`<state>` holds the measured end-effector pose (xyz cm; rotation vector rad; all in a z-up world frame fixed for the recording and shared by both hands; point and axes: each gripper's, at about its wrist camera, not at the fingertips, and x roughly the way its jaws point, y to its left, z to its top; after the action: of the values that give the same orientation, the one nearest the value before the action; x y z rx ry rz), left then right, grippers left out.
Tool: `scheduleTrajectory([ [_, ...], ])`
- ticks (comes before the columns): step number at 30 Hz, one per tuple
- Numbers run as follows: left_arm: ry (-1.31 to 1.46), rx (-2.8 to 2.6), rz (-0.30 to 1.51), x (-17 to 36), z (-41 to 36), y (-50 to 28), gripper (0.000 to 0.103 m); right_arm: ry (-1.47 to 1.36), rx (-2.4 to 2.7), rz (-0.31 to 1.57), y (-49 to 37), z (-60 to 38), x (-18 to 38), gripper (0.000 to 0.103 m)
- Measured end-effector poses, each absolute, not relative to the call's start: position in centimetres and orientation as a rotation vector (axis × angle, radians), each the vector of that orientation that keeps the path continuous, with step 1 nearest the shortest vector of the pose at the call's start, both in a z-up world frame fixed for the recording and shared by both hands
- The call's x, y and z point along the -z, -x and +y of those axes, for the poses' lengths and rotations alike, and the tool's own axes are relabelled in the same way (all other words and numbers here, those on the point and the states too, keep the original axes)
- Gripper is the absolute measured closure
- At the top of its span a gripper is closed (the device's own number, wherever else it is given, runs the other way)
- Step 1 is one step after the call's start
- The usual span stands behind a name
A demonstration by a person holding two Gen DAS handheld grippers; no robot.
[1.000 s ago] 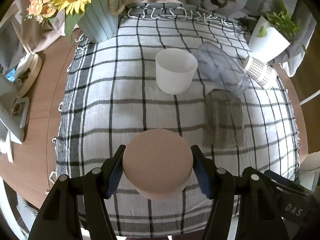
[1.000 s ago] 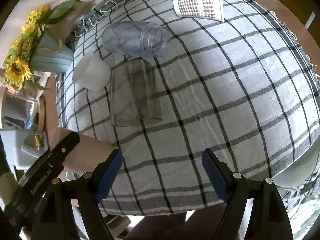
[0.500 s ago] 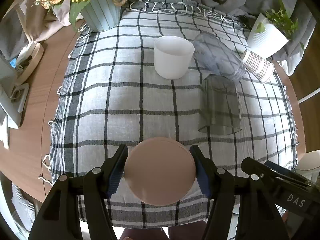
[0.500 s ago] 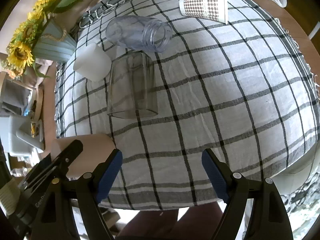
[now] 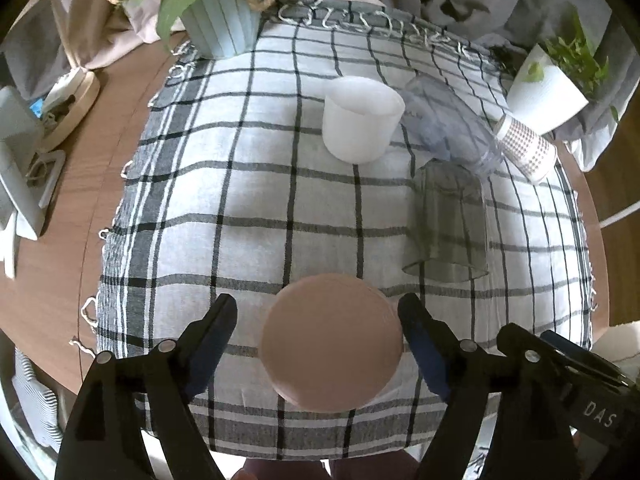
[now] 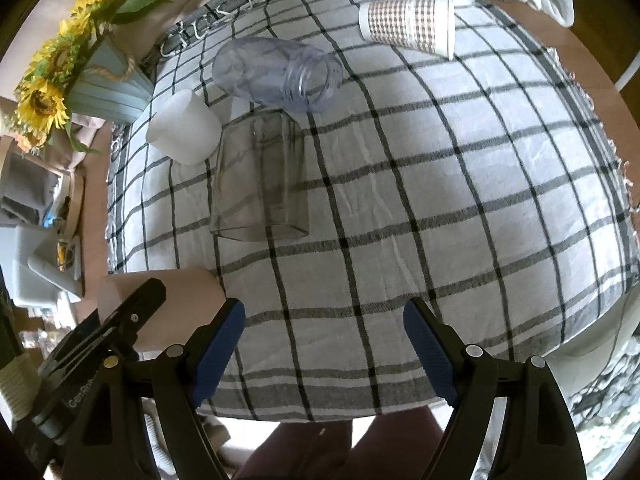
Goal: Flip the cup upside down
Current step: 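Set the pink cup rim-down on the cloth and open the left gripper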
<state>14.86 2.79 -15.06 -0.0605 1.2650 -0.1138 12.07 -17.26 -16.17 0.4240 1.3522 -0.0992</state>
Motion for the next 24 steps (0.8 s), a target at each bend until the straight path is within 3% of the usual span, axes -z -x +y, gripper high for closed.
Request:
scheduleTrajectory([
  [5, 0.072, 0.099, 1.230, 14.1, 2.9, -14.3, 0.012, -0.402, 0.091, 1.329, -12.1, -17.4, 15.3, 0.011],
  [15, 0.046, 0.030, 1.036, 9.0, 2.3, -10.0, 0.002, -0.292, 0.125, 1.140, -9.4, -18.9, 10.1, 0.011],
  [24, 0.031, 0.028, 0.917, 5.6, 0.7, -5.1, 0.000, -0.193, 0.085, 0.933, -4.3, -19.6, 4.8, 0.011],
])
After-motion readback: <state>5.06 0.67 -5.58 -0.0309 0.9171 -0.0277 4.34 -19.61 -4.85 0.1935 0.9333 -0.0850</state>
